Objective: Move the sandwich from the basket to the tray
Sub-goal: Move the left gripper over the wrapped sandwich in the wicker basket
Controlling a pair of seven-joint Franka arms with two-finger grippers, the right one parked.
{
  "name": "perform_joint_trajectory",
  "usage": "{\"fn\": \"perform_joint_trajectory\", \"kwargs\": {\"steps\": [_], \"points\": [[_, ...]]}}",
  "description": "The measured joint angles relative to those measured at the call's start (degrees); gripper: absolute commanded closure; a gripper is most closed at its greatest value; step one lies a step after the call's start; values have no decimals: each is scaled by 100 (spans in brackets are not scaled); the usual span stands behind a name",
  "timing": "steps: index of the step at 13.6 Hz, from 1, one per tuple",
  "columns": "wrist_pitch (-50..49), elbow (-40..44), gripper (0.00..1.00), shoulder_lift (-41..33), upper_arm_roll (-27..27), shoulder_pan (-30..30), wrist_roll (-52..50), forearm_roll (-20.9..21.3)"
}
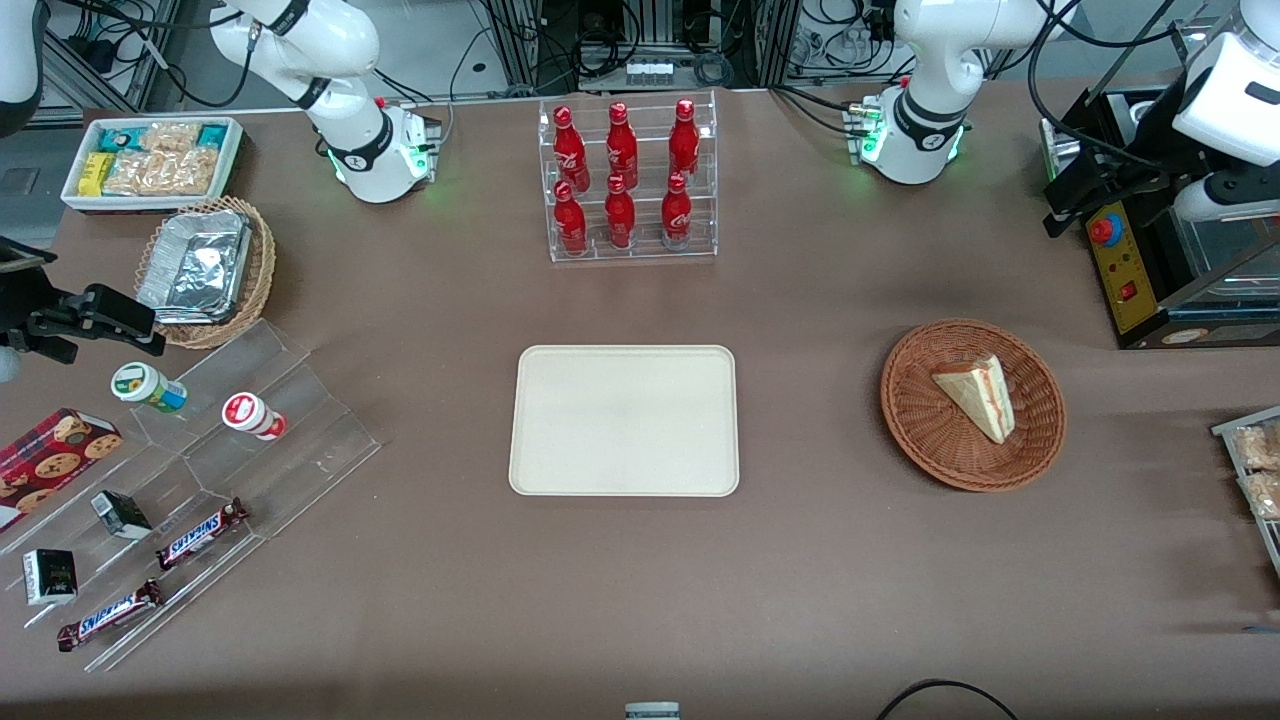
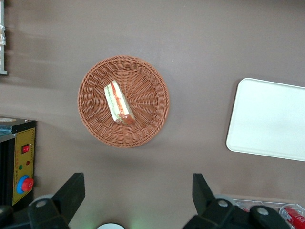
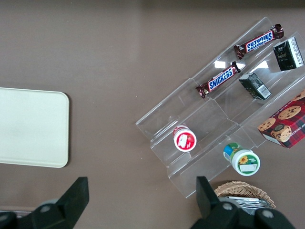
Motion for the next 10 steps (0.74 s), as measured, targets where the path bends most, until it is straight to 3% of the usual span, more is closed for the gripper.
{"fn": "perform_joint_trajectory", "kwargs": {"steps": [10], "points": [[-39,-356,0,399,255,101,-87,277]]}}
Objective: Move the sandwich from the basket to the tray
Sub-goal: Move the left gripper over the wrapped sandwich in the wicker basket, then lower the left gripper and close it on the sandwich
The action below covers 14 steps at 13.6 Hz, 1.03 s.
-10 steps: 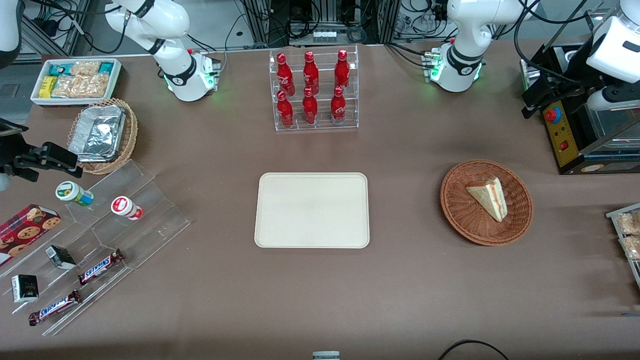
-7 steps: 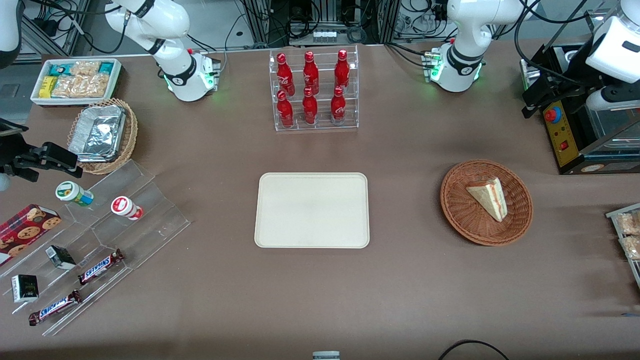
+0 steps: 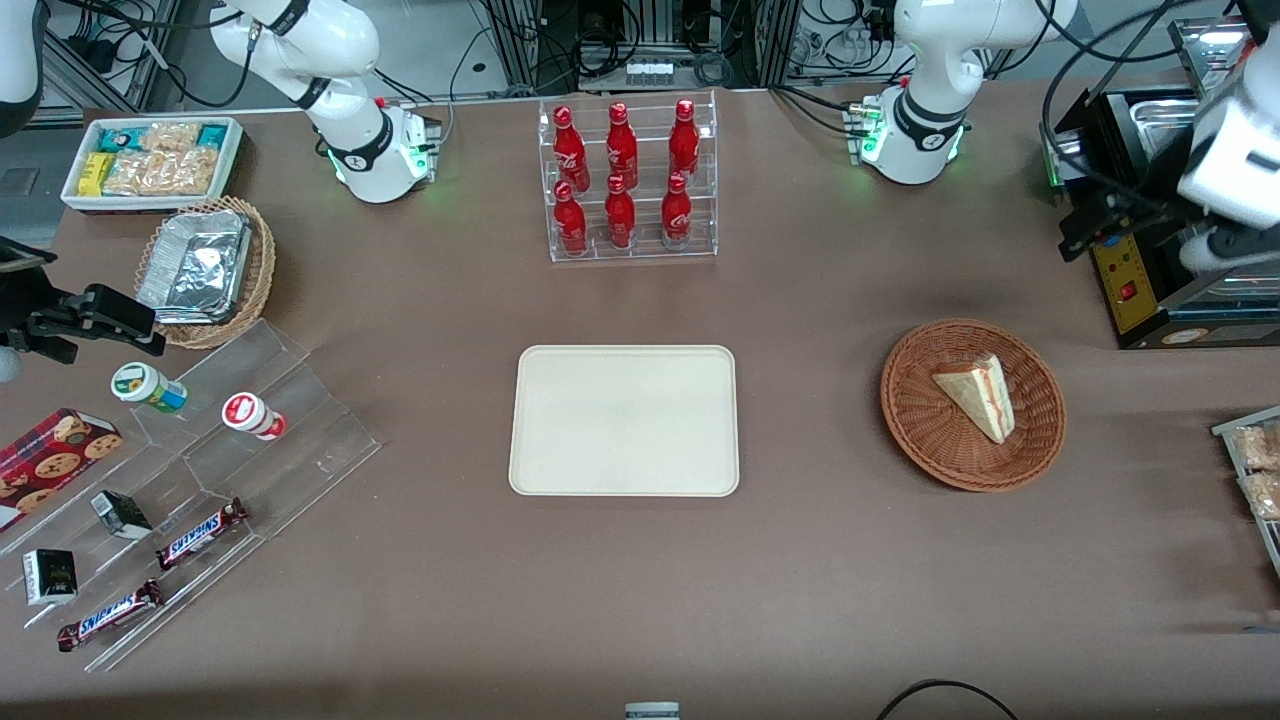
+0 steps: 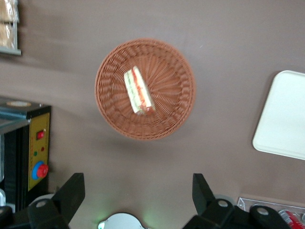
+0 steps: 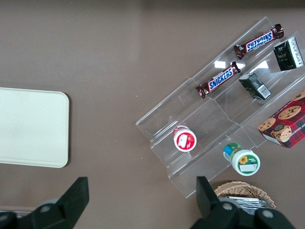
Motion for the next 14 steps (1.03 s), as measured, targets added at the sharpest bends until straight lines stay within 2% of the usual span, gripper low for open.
{"fn": "perform_joint_trajectory", "kwargs": {"steps": [2,7,10,14], "points": [[343,-281,0,188,43,12,-542,13],[2222,-1662,0,370,22,9,-2355,21],[3274,-2518,0,389,24,12,-2816,69],[3889,-3019,0,519,52,109,-3078,461]]}}
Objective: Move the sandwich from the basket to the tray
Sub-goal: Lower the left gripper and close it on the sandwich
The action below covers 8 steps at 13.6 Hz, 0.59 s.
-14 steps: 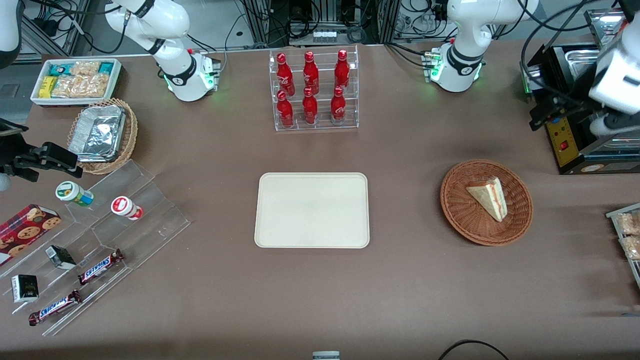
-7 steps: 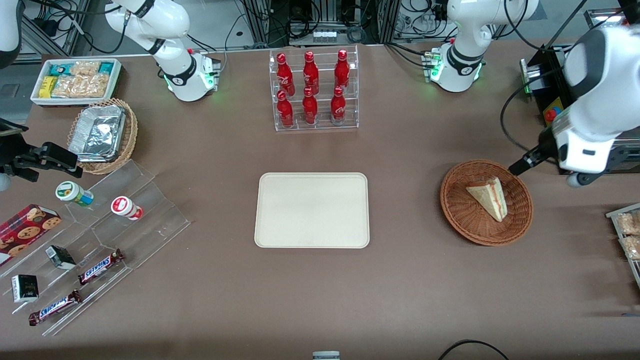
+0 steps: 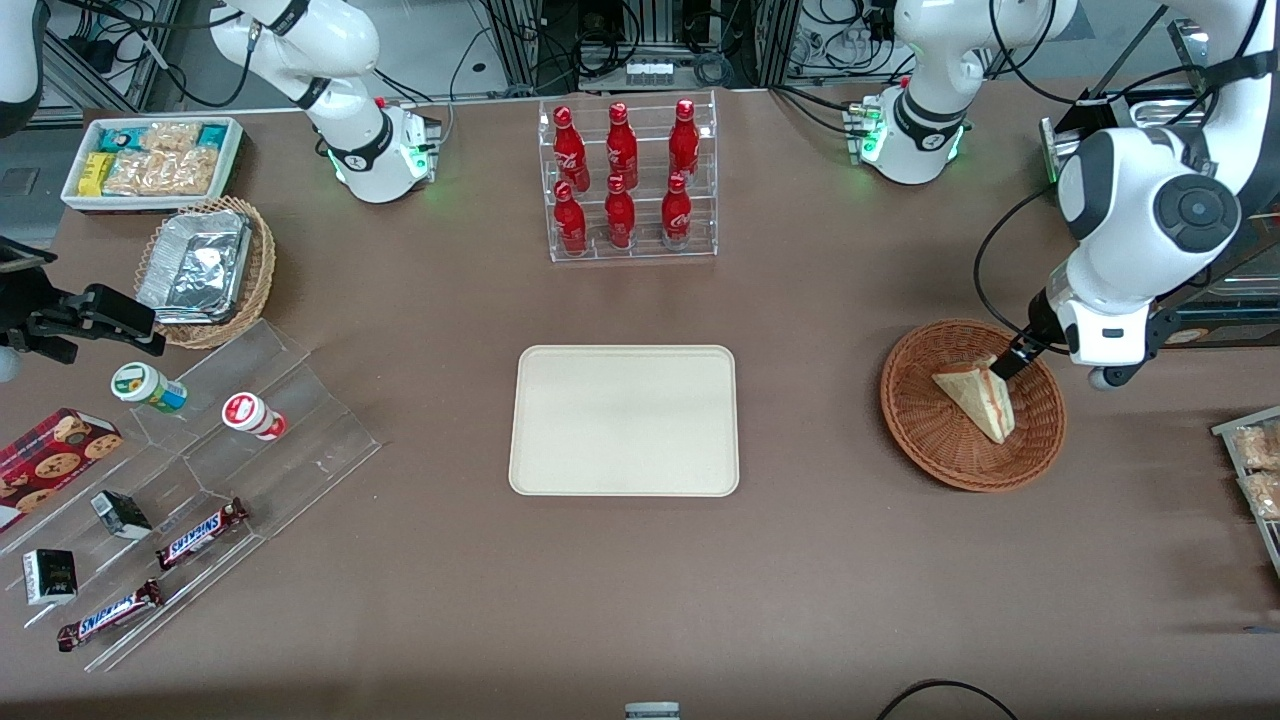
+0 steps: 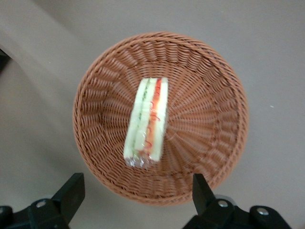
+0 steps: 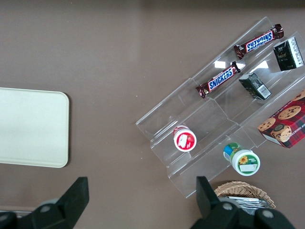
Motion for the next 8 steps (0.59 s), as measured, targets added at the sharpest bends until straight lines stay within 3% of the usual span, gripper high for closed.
{"fn": "perform_joint_trajectory", "kwargs": {"steps": [8], "points": [[2146,-1450,0,238,4,87,-246,105]]}}
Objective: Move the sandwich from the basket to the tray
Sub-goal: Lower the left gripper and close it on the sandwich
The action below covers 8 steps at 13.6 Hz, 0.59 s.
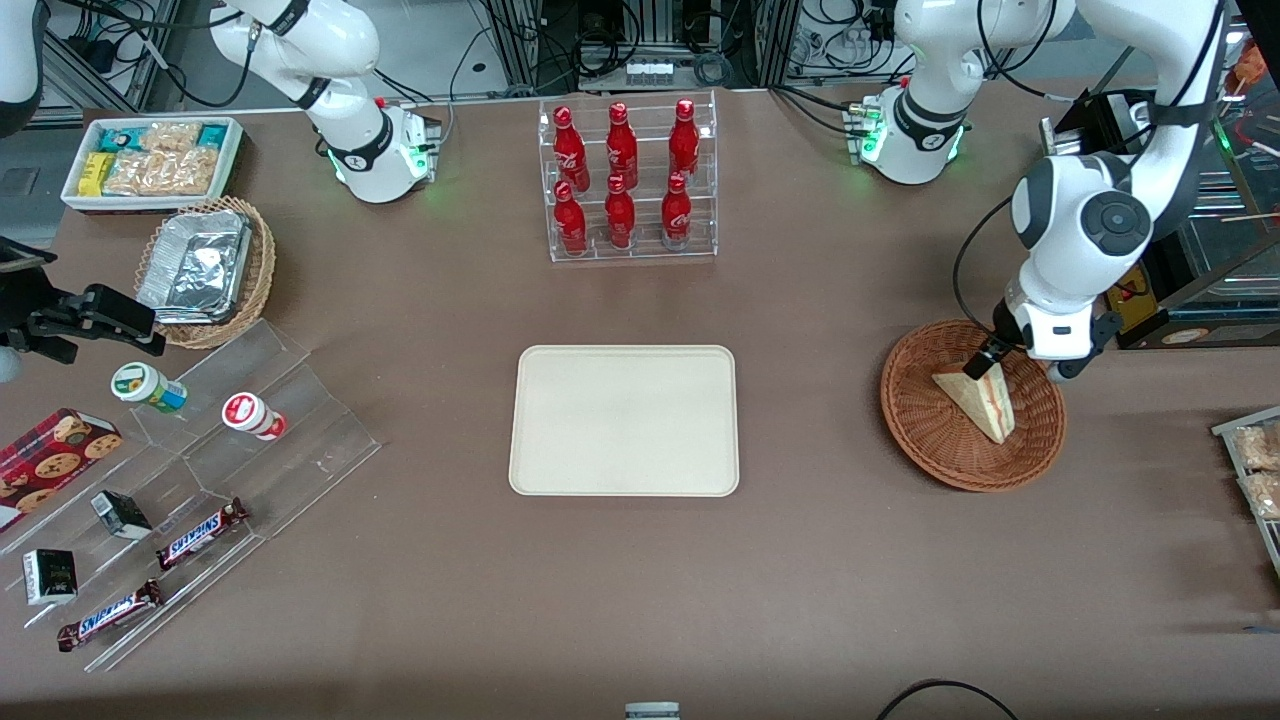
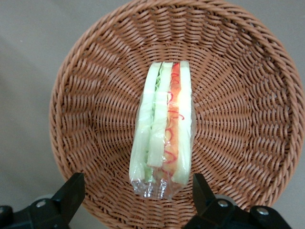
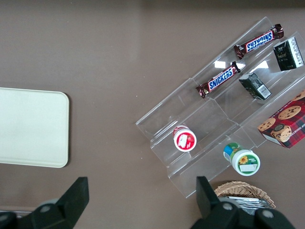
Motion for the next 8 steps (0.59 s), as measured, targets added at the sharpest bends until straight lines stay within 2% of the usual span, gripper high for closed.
{"fn": "perform_joint_trajectory", "kwargs": {"steps": [6,7,8], "points": [[479,-82,4,292,-1,1,-119,27],[491,-82,8,314,-1,4,-124,93],[492,-81,21,324,0,18,-141,174]]}}
